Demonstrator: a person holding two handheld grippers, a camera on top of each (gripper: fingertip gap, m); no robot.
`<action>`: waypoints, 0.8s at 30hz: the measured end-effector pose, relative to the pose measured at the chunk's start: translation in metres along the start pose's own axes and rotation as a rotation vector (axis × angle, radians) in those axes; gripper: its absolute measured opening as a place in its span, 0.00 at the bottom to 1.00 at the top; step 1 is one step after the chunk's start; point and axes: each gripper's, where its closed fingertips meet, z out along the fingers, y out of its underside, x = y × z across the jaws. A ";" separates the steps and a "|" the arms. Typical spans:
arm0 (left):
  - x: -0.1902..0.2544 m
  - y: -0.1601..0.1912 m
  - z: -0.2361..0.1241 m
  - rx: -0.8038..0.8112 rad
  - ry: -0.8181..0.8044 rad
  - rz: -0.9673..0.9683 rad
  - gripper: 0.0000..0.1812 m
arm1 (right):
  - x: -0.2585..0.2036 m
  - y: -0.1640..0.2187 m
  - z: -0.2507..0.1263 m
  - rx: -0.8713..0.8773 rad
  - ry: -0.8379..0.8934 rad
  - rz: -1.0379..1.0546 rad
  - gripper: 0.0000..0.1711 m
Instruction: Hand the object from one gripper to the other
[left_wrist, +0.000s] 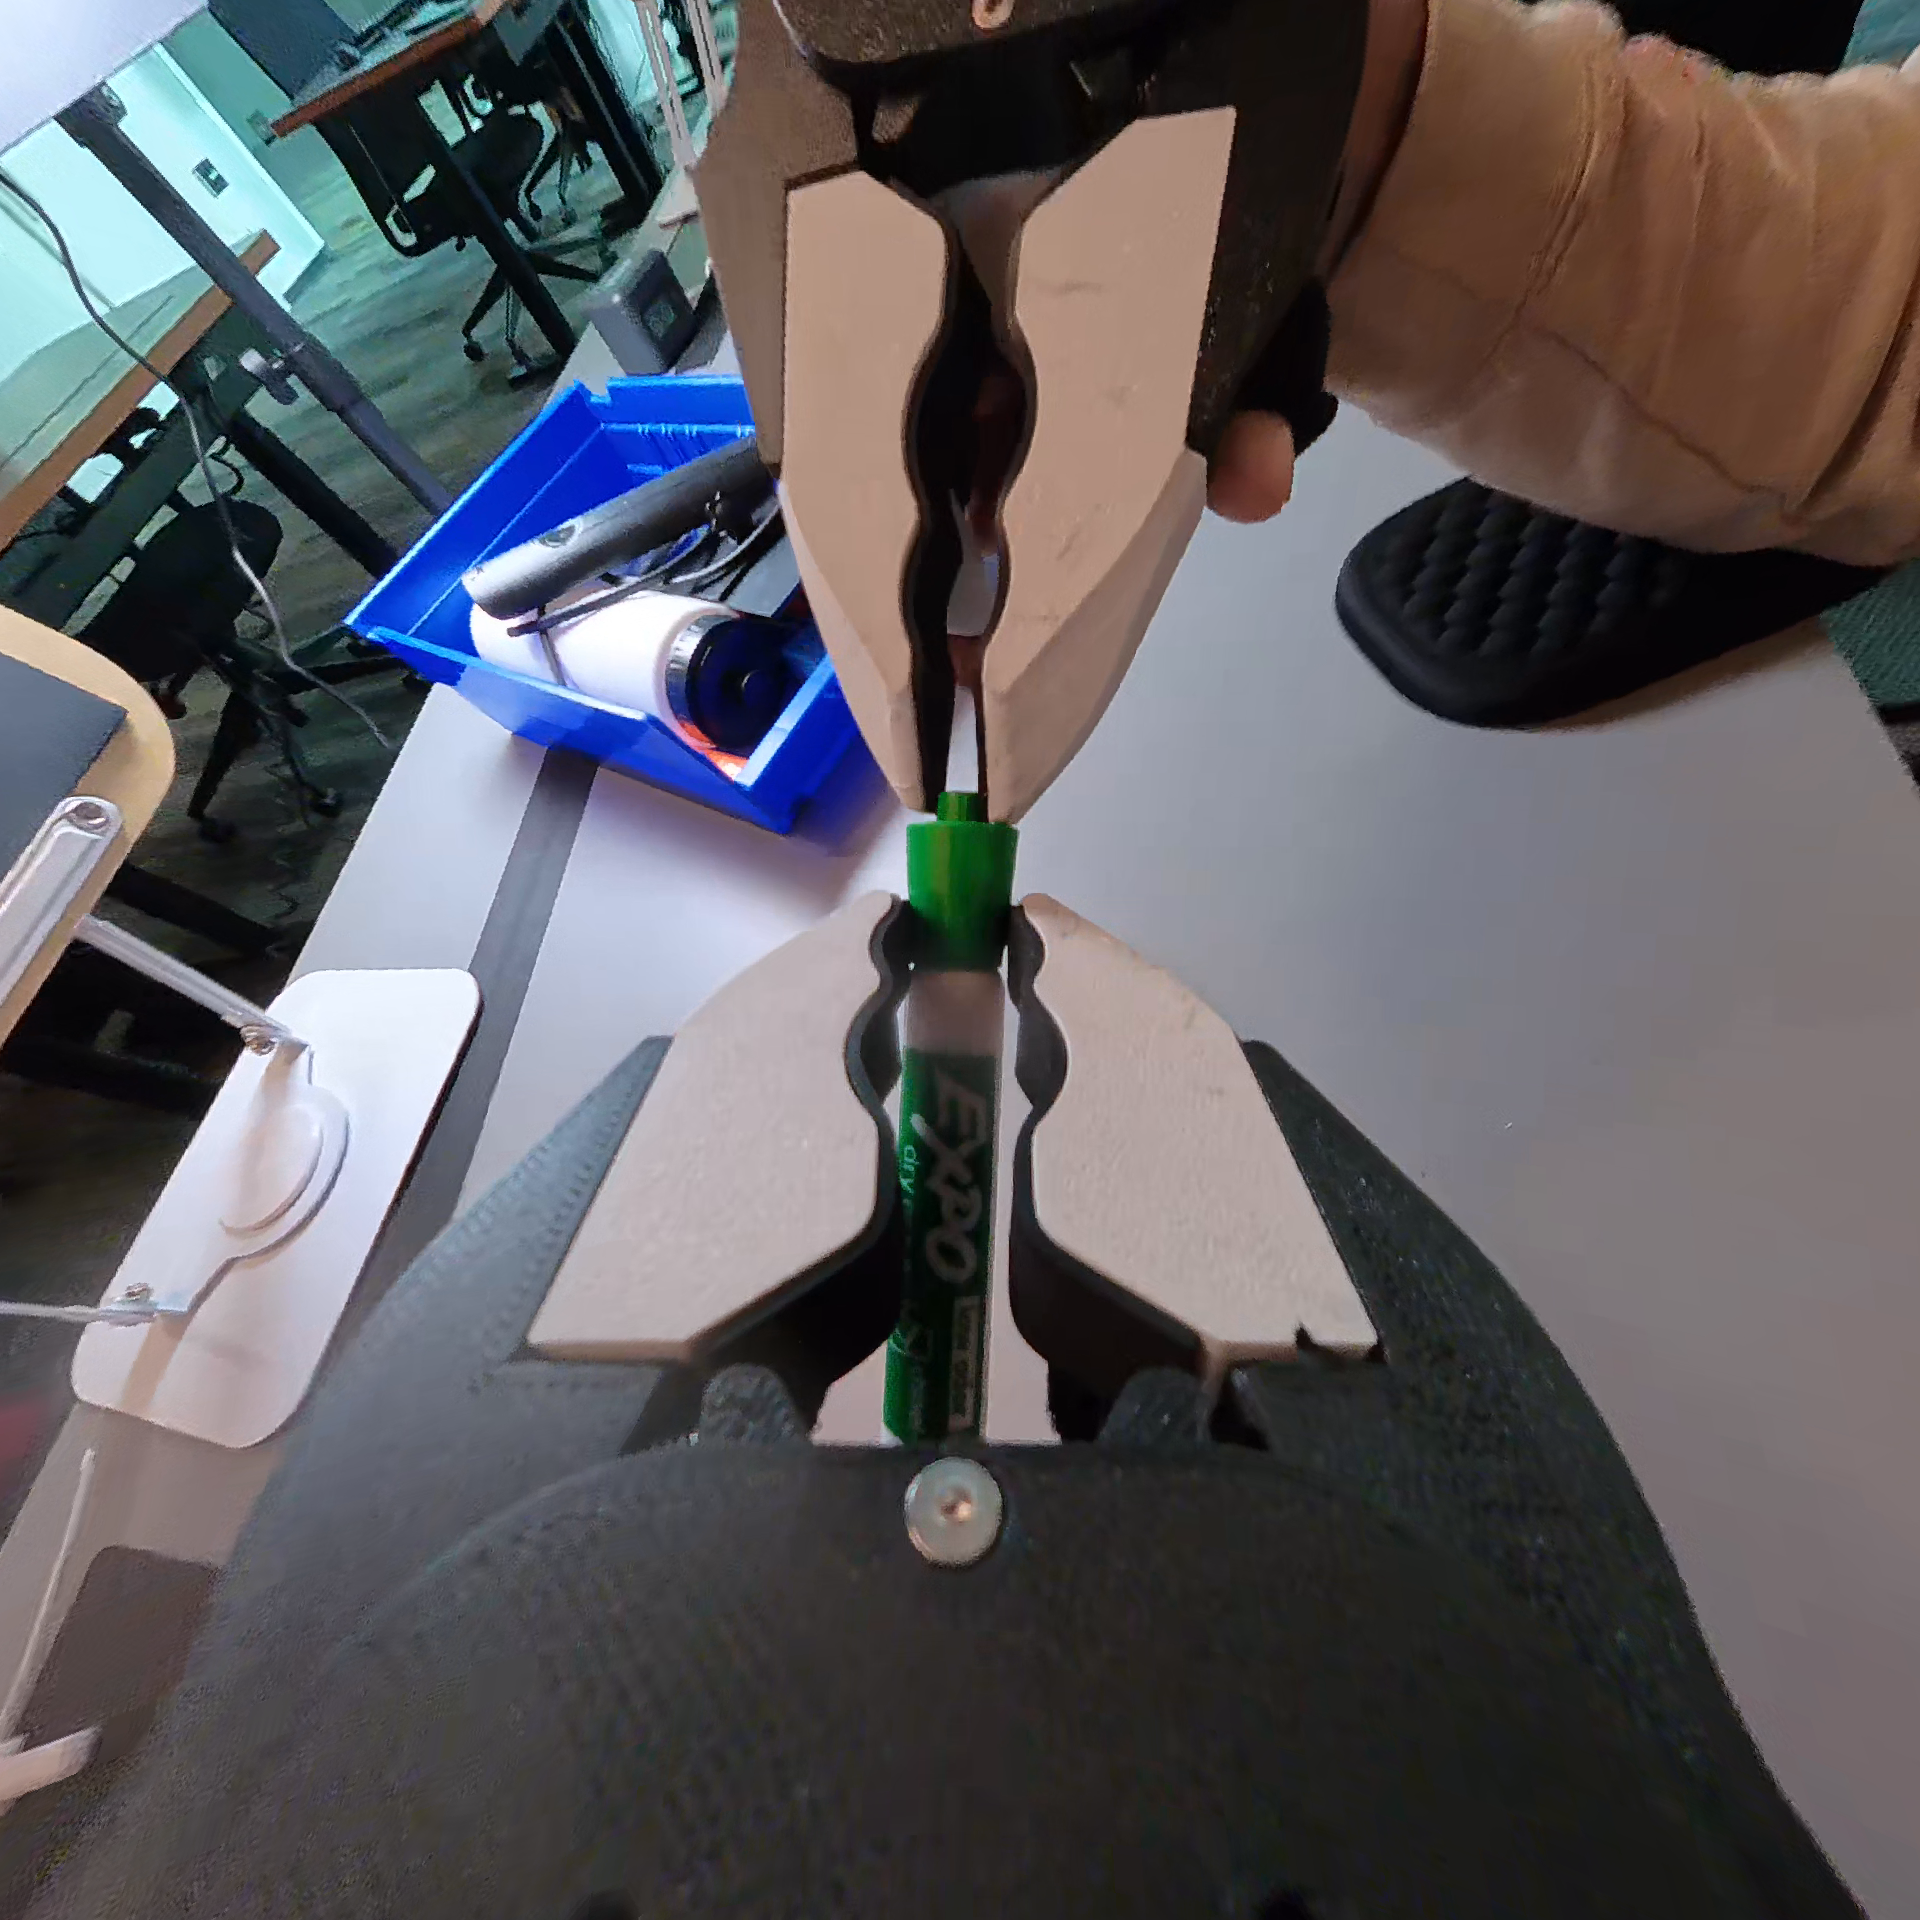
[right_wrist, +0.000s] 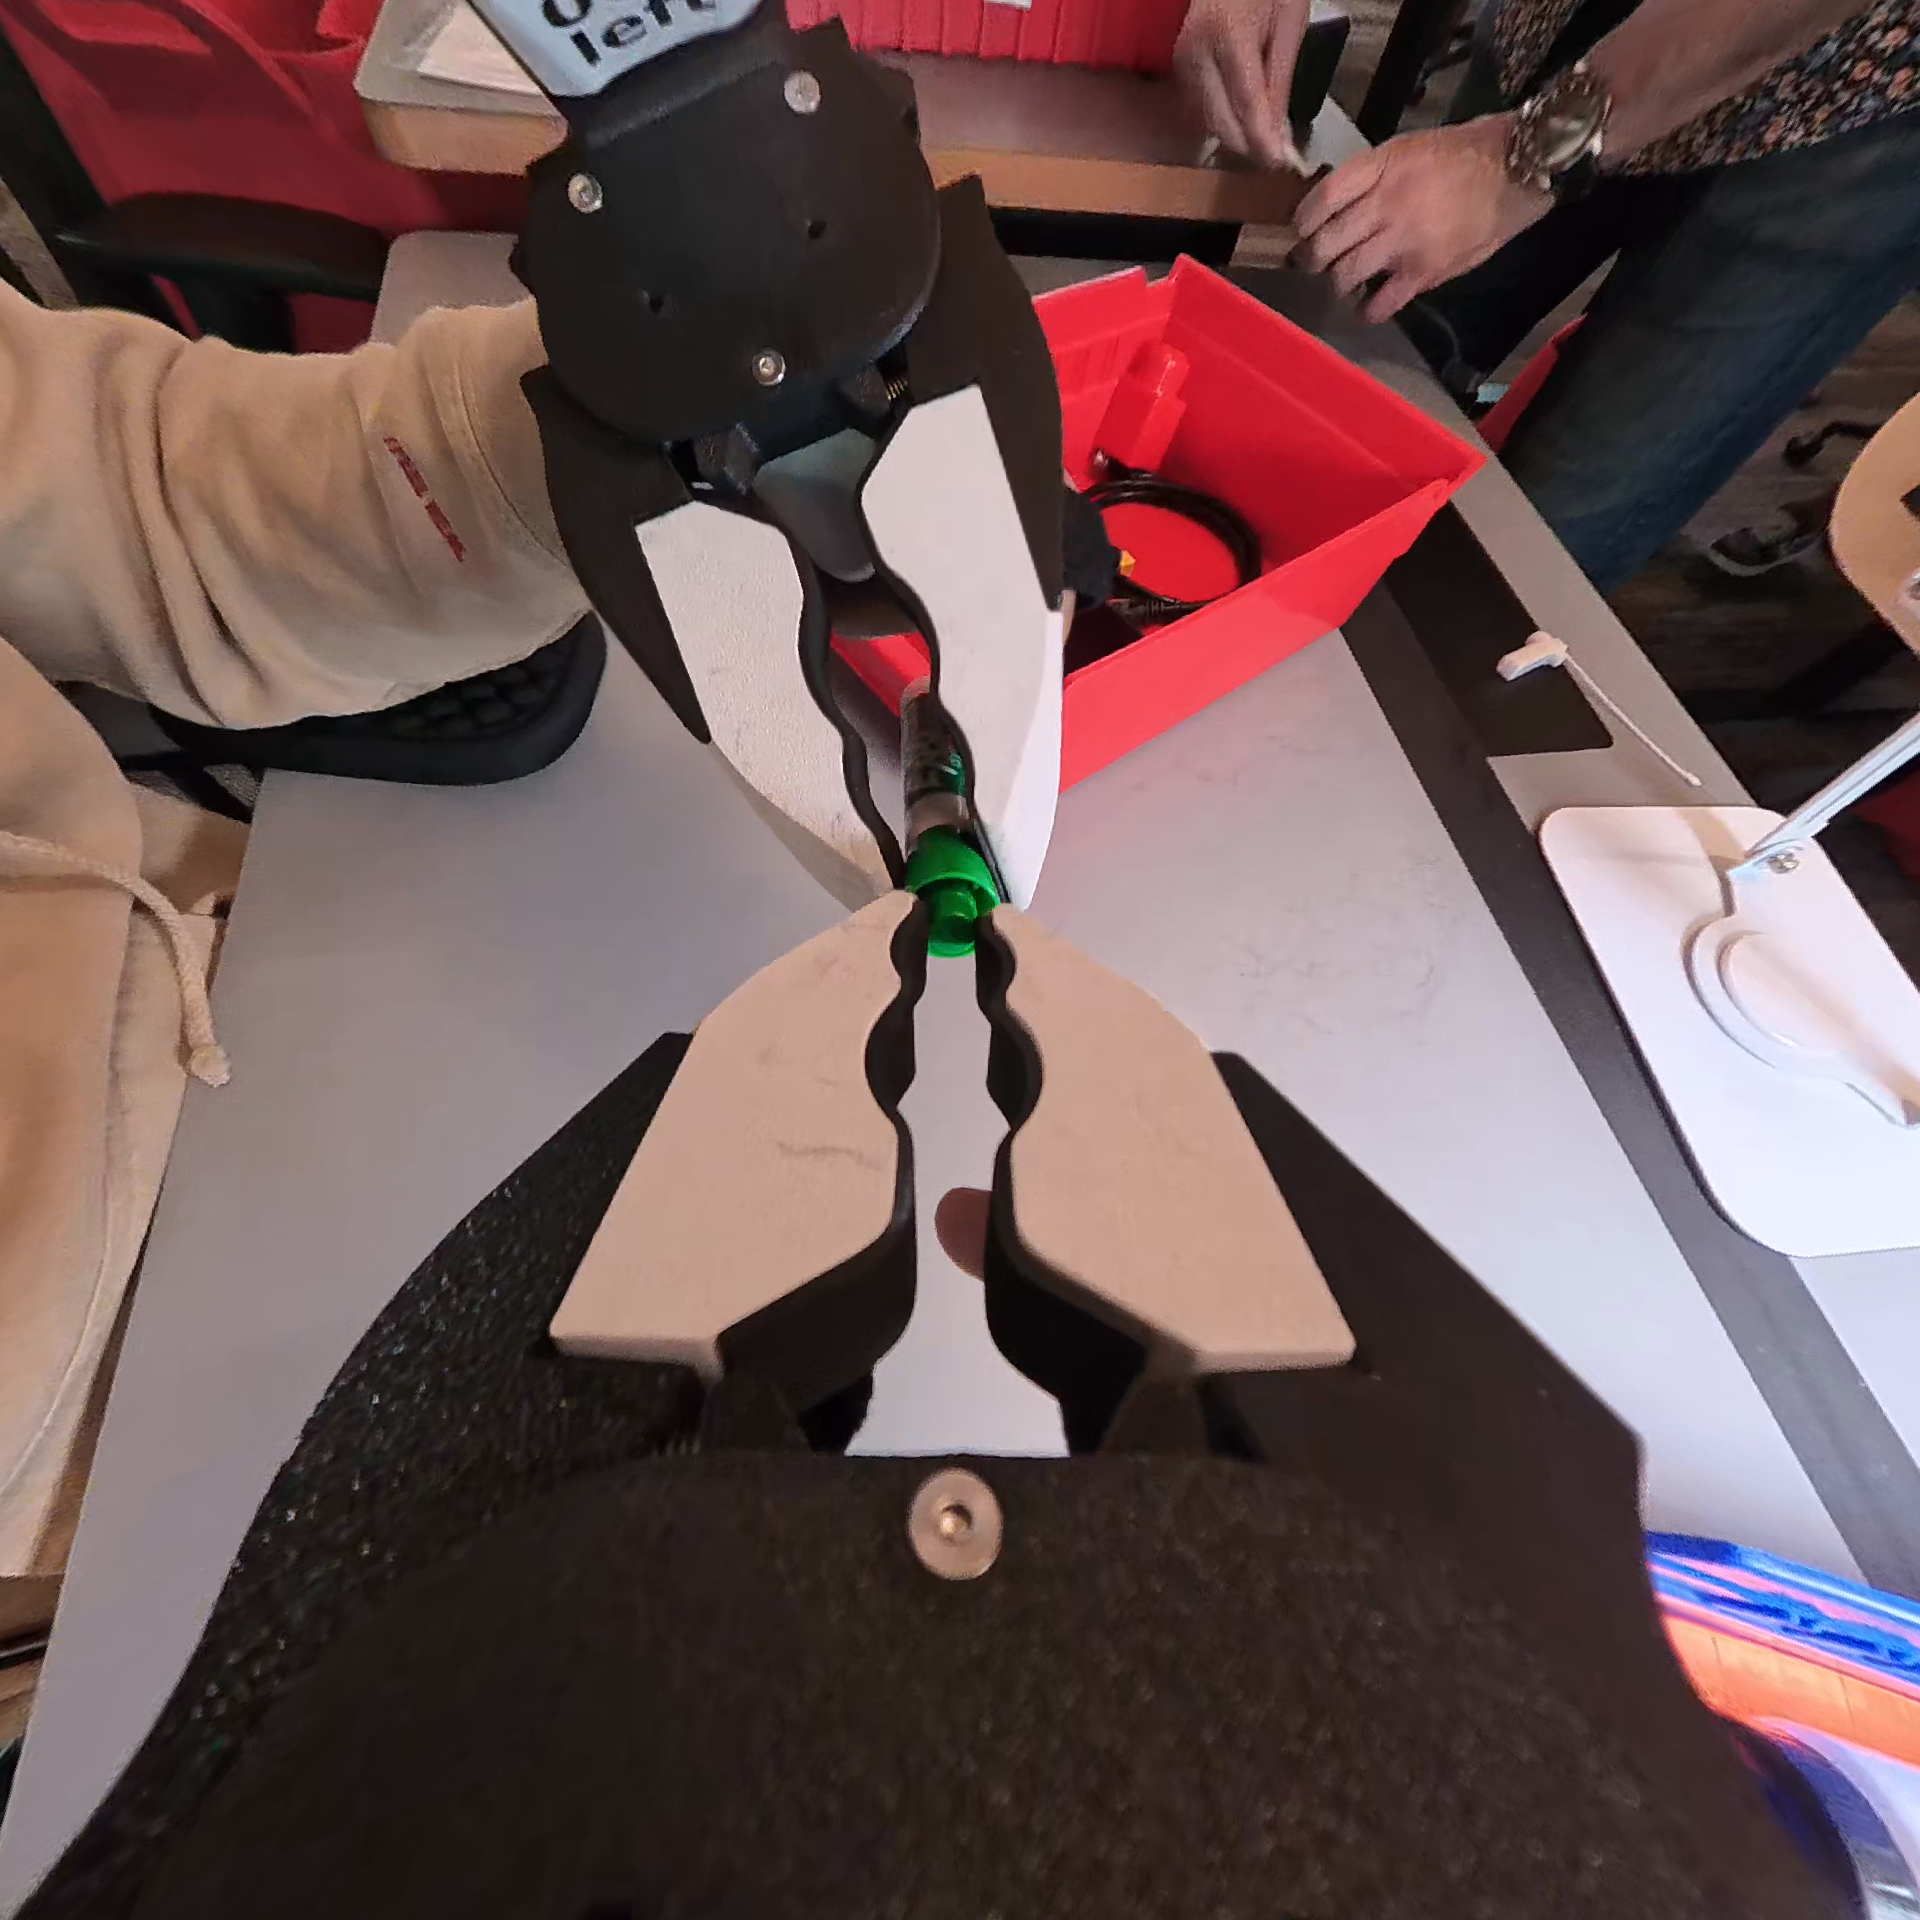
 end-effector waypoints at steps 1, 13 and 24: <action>0.000 -0.002 -0.001 0.022 0.008 -0.020 0.10 | 0.000 -0.003 -0.001 0.011 0.001 -0.003 0.05; -0.031 0.010 -0.010 0.289 0.176 -0.509 0.27 | 0.028 -0.058 -0.073 0.348 0.259 -0.068 0.05; -0.001 -0.060 -0.031 0.770 0.532 -0.624 0.08 | 0.025 -0.091 -0.090 0.690 0.153 0.077 0.04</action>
